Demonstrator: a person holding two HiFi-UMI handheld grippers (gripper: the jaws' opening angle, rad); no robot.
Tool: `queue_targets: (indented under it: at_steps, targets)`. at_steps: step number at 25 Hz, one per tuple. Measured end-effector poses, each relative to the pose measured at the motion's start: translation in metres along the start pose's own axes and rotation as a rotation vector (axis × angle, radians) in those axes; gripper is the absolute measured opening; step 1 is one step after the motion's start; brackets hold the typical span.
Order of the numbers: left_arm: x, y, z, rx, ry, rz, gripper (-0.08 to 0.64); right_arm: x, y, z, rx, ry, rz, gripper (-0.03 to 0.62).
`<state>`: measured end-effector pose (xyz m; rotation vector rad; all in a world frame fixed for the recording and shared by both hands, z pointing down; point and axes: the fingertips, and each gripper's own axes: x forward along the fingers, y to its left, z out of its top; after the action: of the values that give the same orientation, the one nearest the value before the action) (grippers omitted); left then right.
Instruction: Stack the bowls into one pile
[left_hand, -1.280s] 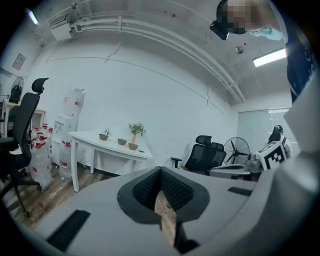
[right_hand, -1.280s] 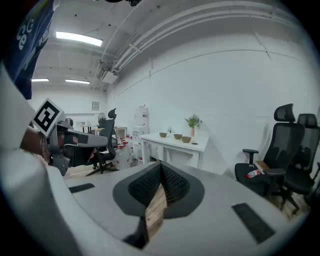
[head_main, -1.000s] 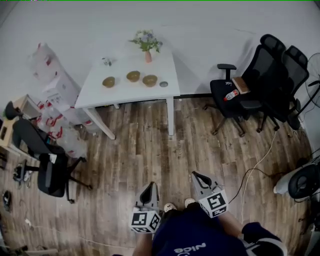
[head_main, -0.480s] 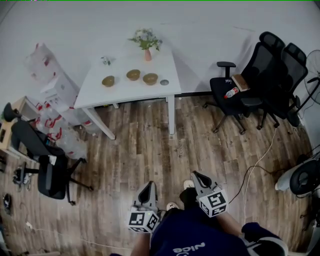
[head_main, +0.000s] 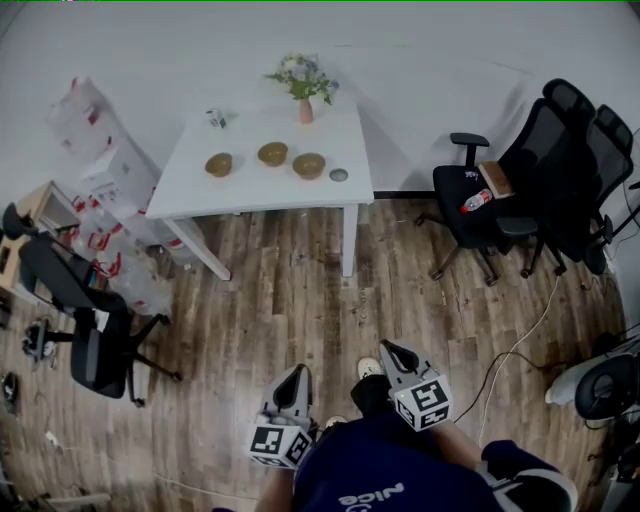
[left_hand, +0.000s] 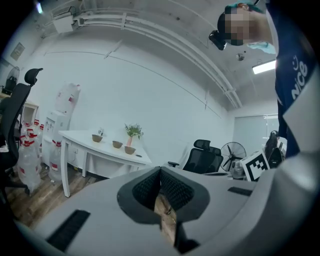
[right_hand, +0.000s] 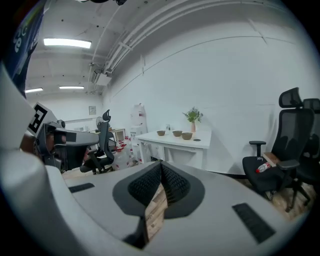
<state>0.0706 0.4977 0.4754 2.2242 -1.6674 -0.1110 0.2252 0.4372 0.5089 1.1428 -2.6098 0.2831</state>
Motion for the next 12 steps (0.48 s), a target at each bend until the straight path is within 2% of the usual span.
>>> queue_targets:
  at_steps: [4,7,12]
  targets:
    - [0.039,0.009,0.014,0.029,0.010,0.045,0.018,0.035,-0.029,0.020,-0.007,-0.009,0.047,0.023]
    - [0.071,0.018,0.025,-0.003,-0.001,0.081,0.018,0.061,-0.054,0.037,-0.027,-0.022,0.077,0.023]
    - [0.106,0.026,0.027,-0.030,-0.020,0.149,0.018,0.090,-0.092,0.038,-0.058,0.015,0.125,0.023]
